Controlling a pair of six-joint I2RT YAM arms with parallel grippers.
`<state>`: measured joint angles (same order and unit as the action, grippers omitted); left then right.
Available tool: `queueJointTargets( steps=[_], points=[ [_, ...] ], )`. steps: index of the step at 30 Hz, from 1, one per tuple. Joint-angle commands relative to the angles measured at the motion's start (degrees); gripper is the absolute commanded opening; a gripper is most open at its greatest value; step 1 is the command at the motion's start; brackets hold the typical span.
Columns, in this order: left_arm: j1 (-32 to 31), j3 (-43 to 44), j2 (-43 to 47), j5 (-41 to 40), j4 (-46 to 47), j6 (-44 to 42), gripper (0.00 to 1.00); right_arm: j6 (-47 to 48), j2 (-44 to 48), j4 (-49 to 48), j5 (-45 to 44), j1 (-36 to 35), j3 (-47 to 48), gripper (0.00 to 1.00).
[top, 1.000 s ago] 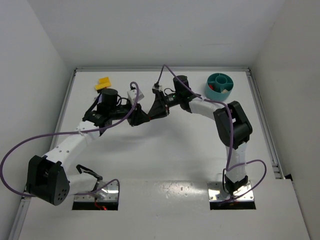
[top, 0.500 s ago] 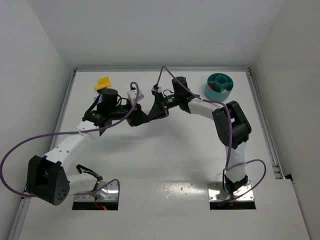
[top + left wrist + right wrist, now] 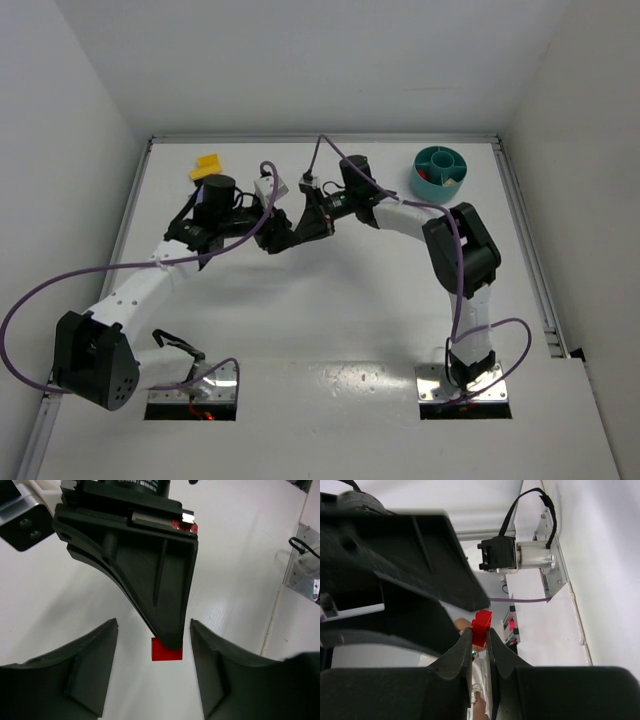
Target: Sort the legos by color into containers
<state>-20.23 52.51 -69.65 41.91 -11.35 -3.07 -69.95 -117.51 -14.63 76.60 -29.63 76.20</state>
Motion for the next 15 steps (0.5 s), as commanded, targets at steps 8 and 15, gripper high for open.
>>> queueJointTargets(
  steps=[8, 15],
  points=[
    [4.6, 3.7, 2.3, 0.5, -2.9, -1.1, 0.75, 29.5, 3.0, 29.2, -8.1, 4.2, 9.3, 0.0],
    [8.3, 5.3, 4.4, -3.7, -6.0, 0.0, 0.8, 53.6, 6.0, 57.4, -48.2, 8.1, 24.7, 0.0]
  ],
)
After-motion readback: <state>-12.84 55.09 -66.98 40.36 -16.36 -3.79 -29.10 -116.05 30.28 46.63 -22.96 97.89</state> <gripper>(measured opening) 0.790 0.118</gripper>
